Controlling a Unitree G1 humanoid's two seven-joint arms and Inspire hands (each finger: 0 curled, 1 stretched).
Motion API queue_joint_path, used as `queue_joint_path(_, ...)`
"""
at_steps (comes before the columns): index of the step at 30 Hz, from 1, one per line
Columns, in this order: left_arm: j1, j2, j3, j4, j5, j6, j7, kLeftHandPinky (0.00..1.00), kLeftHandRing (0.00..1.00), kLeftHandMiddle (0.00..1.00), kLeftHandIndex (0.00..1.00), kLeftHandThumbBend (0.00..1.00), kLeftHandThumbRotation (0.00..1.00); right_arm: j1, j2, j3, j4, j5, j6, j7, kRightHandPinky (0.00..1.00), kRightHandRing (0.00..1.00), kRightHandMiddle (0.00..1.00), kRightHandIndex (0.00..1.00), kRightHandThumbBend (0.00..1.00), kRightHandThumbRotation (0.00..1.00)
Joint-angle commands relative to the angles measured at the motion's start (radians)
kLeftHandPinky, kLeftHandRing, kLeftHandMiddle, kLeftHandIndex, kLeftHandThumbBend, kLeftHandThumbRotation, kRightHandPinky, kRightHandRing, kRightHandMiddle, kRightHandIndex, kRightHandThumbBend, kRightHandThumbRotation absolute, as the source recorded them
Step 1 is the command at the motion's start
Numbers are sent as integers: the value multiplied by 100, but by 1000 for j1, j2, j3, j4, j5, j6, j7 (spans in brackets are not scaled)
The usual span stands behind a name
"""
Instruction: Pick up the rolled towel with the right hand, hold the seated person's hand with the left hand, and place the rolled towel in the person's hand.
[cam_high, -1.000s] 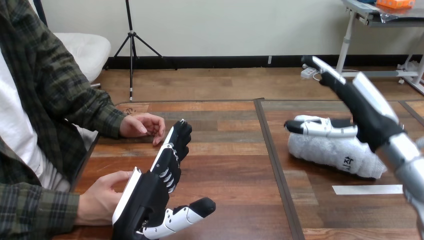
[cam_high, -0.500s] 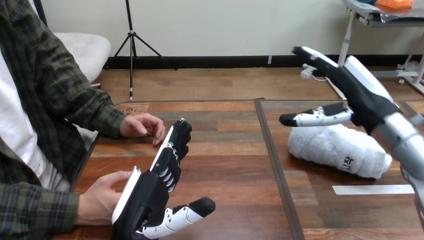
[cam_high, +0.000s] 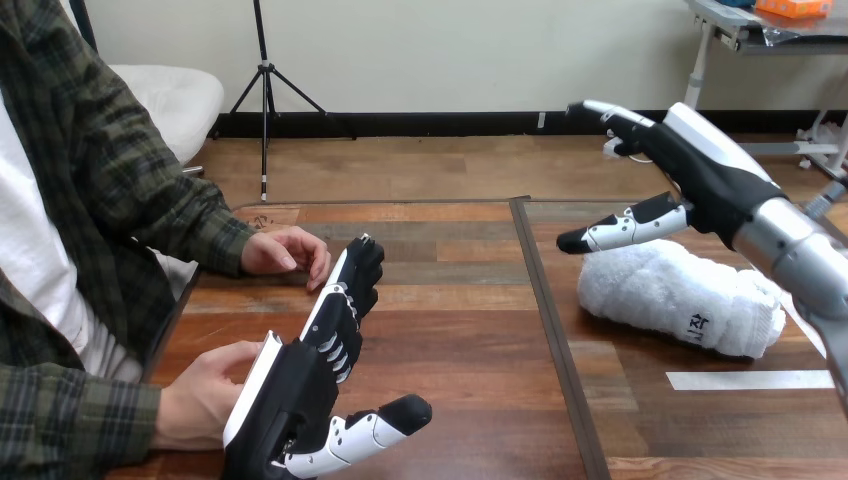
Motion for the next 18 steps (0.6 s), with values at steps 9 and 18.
queue_joint_path(9,-9,7,-11,-73,-20,-9,-4,100,100,100,100,100,49,-241,-55,106,236,-87,27,59,90,96,95,94,100,25)
queue_joint_path(18,7,12,-10,-87,-34,-5,-7,100,100,100,100,100,49,-327,-55,167,366,-146,40,69,87,95,96,94,99,26)
